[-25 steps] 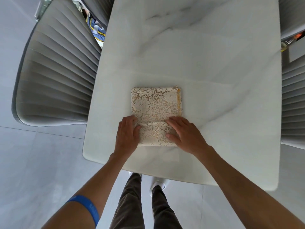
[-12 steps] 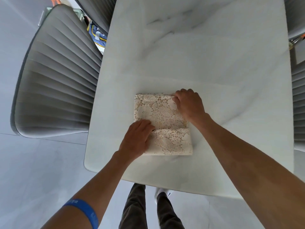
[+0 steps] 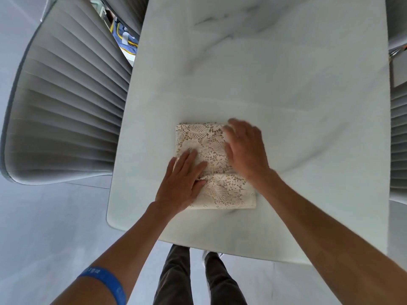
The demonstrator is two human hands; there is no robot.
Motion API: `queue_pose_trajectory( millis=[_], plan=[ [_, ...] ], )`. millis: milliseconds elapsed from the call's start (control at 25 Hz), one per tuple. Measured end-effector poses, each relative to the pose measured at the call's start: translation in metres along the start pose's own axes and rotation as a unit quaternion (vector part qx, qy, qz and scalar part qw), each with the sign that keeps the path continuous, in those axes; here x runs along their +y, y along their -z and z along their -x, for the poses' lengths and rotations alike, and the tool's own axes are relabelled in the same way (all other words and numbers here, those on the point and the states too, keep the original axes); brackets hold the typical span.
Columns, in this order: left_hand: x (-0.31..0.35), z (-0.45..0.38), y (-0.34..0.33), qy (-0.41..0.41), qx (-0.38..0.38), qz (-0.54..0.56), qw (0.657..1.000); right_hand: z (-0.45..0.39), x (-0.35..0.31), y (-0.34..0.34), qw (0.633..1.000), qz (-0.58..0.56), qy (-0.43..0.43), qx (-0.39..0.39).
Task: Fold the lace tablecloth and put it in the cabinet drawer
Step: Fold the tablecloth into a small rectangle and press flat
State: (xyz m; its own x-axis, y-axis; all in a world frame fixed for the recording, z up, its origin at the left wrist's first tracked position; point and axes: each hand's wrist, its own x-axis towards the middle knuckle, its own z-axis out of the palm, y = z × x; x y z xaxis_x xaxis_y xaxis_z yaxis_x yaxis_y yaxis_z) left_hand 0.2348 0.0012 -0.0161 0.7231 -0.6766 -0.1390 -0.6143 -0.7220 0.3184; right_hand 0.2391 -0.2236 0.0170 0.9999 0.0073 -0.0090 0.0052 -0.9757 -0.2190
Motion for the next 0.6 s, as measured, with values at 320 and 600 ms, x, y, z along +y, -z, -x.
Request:
queue_pose_trajectory(
  millis=[320,600],
  plan=[
    [-0.010,-0.020,0.009,-0.027,0.021,0.020,0.999,0.092,0.005,-0.012,0.977,0.014,0.076,-0.200],
    [-0.017,-0.027,0.021,-0.023,0.018,0.053,0.998,0.086,0.004,-0.001,0.982,0.040,0.121,-0.138]
  ],
)
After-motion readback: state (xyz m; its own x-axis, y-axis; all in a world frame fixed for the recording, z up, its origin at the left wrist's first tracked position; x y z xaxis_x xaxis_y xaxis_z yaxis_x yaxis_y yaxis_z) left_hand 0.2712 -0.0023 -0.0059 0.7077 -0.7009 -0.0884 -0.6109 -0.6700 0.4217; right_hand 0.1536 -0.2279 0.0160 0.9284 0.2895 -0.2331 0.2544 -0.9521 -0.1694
